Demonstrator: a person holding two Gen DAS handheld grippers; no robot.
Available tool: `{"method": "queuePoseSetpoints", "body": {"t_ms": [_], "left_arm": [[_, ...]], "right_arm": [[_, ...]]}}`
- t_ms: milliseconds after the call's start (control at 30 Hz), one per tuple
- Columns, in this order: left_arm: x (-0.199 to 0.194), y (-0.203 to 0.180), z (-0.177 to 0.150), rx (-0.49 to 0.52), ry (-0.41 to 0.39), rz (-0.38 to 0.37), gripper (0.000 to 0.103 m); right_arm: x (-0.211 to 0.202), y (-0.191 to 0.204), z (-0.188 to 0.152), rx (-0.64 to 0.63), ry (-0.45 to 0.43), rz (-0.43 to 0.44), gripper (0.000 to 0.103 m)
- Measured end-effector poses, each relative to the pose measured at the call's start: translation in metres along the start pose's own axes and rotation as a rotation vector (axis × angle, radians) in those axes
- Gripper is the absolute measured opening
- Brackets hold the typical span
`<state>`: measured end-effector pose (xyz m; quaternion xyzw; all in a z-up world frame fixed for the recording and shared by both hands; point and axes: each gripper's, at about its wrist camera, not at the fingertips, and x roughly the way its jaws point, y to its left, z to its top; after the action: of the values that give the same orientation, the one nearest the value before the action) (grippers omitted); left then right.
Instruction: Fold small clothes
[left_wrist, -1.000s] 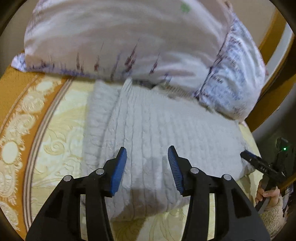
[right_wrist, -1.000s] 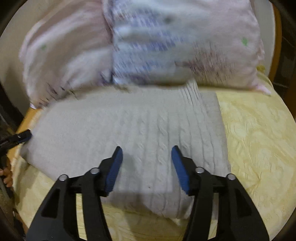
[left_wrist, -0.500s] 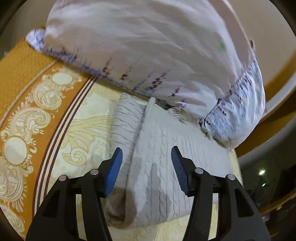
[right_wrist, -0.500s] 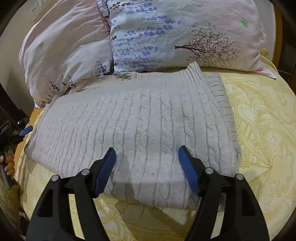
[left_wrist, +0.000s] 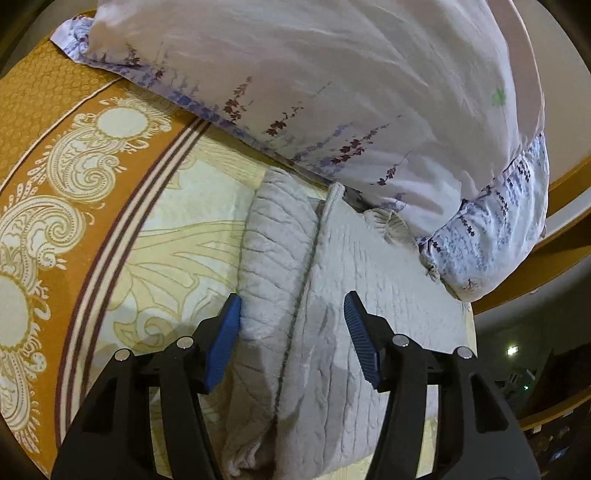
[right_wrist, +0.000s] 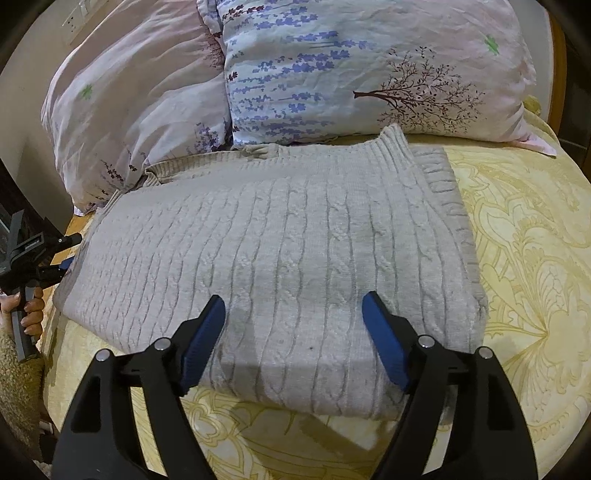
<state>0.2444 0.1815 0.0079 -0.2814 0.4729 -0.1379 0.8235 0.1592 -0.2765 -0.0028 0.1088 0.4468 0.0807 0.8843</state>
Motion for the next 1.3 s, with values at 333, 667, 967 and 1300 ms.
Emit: {"method": "queuePoseSetpoints", "body": {"t_ms": [333,667,967,1300], "left_arm": [[0.008,-0.017,-0.008,0.017,-0.008,-0.006,0.052],[0.013,-0.048,-0.009,0.026,-0.014,-0.054,0.021],[0.008,-0.108,-0.004,0.059,-0.043,-0.236,0.019],[0.047,-0.207,-0.021,0.159,0.035,-0.389,0.019]], "right_arm": [[-0.001,0.002,0.000,0.004,-0.007,0.005,0.080],[-0.007,-0.005,0.002,0.052,-0.017,0.052,0.080],[-0.024,-0.020,0.007,0.114,-0.059,0.092,0.080],[-0.044,-0.036,0.010,0.131,-0.128,0.122,0.080]]}}
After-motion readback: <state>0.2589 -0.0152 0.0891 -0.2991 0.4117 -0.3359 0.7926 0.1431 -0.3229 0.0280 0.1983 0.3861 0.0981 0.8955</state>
